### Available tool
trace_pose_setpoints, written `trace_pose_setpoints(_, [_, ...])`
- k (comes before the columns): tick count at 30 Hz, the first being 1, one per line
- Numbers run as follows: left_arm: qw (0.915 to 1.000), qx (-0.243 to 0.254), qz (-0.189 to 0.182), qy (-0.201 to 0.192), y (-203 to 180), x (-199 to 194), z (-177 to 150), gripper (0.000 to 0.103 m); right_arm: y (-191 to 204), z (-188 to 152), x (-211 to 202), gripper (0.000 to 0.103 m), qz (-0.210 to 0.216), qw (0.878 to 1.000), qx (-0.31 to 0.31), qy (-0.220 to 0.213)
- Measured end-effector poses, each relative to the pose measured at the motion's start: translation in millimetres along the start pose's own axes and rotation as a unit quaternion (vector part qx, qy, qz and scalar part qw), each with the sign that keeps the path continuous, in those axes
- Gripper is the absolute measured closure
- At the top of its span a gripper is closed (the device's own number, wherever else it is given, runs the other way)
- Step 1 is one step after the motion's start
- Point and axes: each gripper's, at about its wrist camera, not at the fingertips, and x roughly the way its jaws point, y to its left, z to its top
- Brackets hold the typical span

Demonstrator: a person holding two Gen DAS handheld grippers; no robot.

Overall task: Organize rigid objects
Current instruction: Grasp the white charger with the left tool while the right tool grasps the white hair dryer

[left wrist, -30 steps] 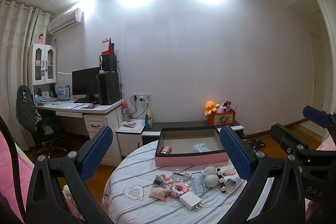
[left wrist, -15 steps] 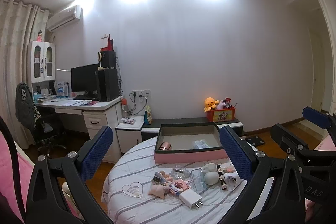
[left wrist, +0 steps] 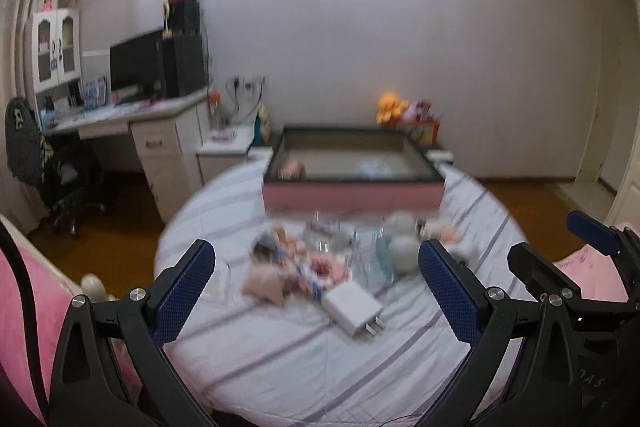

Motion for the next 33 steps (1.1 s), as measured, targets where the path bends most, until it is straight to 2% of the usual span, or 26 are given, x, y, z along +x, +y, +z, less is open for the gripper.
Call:
trace_pose_setpoints(6, [0.9956, -0.012, 0.0, 0.093, -18, 58, -37, 0.0, -25, -45, 46, 0.012, -0.005, 0.998, 0.016, 0.066])
trace_pose_setpoints(11, [0.9912, -0.023, 0.014, 0.13, -25, 86, -46, 0.0, -42, -68, 75, 0.012, -0.009, 0.994, 0.026, 0.106])
trace_pose_setpoints(16, [0.9832, -0.05, 0.017, 0.175, -21, 112, -58, 0.0, -51, -73, 92, 0.012, -0.001, 0.991, 0.043, 0.123])
trace_pose_setpoints(20, [0.9846, -0.046, 0.031, 0.166, -22, 113, -56, 0.001, -51, -72, 104, 0.012, 0.008, 0.99, 0.038, 0.139])
trace_pose_setpoints(23, [0.9856, -0.044, 0.031, 0.16, -20, 114, -53, 0.009, -54, -68, 113, 0.012, 0.022, 0.988, 0.039, 0.145])
trace_pose_setpoints(25, [0.9873, -0.033, 0.018, 0.154, -19, 113, -52, 0.018, -57, -65, 118, 0.012, 0.024, 0.988, 0.042, 0.145])
trace_pose_setpoints(27, [0.9889, -0.015, 0.013, 0.147, -20, 110, -52, 0.039, -61, -62, 124, 0.012, 0.025, 0.988, 0.046, 0.149])
trace_pose_setpoints(33, [0.99, -0.013, -0.001, 0.14, -16, 107, -51, 0.039, -73, -58, 148, 0.012, 0.051, 0.981, 0.07, 0.175])
